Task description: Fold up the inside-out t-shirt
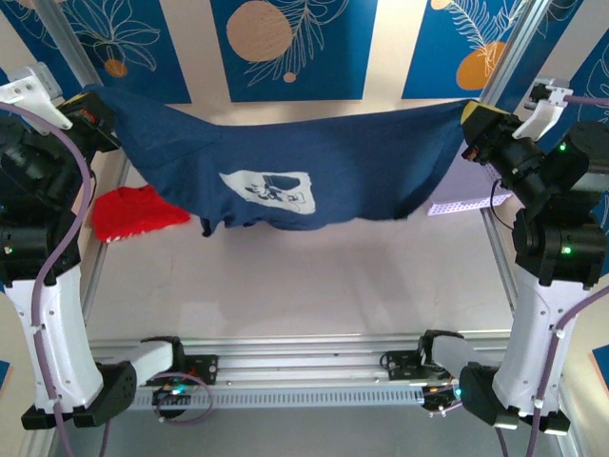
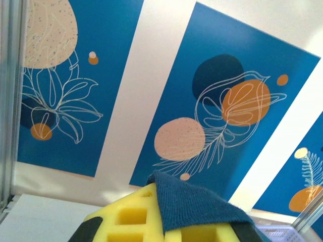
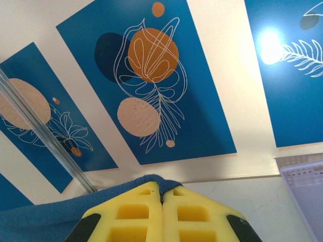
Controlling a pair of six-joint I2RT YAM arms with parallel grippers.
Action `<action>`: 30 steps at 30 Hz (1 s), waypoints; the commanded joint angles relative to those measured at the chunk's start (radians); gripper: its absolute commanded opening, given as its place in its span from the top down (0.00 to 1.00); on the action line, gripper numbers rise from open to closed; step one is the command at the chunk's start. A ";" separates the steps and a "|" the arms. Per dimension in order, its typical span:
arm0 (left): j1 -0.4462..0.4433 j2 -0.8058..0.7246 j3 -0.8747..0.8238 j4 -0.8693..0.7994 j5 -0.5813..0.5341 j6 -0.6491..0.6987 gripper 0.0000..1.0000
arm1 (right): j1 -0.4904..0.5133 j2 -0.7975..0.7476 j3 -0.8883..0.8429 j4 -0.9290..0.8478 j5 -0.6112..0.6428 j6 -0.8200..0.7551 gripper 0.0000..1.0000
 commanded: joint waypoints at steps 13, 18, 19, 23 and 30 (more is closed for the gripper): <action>0.010 0.293 -0.104 0.096 0.025 0.026 1.00 | 0.016 0.202 -0.243 0.213 0.058 0.018 1.00; 0.007 0.341 0.065 0.081 0.055 0.015 1.00 | 0.056 0.273 -0.105 0.172 0.065 -0.013 1.00; 0.007 0.333 0.093 0.075 0.056 0.016 1.00 | 0.061 0.269 -0.082 0.158 0.068 -0.025 1.00; 0.007 0.231 0.129 0.077 0.051 0.026 1.00 | 0.083 0.197 -0.039 0.111 0.082 -0.054 1.00; 0.008 -0.021 0.131 0.073 0.021 0.073 1.00 | 0.125 -0.023 -0.011 0.038 0.122 -0.082 1.00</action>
